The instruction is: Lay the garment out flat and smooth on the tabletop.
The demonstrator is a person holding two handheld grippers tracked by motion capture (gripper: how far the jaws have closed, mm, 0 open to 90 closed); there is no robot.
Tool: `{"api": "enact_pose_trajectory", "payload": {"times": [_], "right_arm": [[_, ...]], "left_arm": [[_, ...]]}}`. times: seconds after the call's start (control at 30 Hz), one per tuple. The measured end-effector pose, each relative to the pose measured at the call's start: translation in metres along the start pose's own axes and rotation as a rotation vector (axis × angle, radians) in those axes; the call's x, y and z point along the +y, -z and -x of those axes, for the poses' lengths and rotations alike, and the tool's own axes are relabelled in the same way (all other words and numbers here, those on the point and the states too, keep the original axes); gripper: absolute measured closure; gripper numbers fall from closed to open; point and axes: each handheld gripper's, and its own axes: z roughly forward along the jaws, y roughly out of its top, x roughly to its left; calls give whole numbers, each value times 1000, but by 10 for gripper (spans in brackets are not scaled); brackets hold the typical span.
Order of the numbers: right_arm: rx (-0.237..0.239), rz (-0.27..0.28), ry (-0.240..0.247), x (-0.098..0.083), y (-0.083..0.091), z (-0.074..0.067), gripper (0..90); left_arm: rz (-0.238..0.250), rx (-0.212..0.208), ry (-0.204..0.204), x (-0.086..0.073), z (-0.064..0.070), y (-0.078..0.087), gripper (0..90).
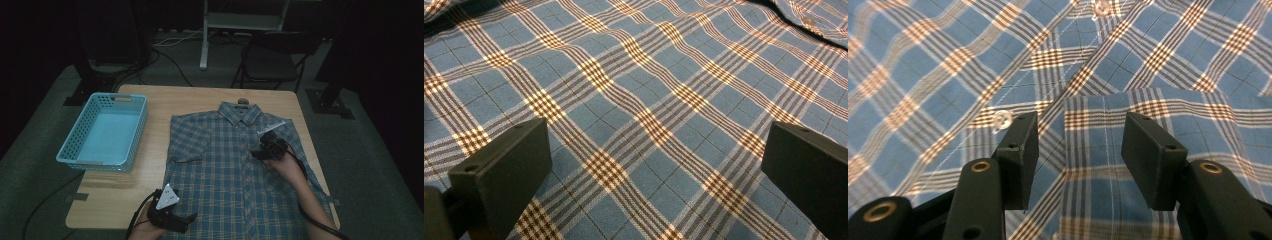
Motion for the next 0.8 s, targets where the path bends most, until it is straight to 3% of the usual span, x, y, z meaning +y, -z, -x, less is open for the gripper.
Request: {"api": "enact_pose_trajectory", "payload": {"times": [0.13,0.27,0.3,0.53,0.63,0.8], "right_arm": [[-27,-57,17,3,-14,4,499],[-9,-58,-2,3,-17,8,522],[-6,-60,-1,4,-17,10,584],[10,-79,-18,8,-17,20,761],[-14,-61,-40,9,-12,27,836],[-5,27,-85,6,6,37,841]], "left_arm": [[0,0,2,0,0,0,4],[1,-1,3,0,0,0,5],[0,1,2,0,0,0,5],[2,5,-2,0,1,0,5],[3,1,1,-1,0,0,4],[4,2,0,-1,0,0,5]]}}
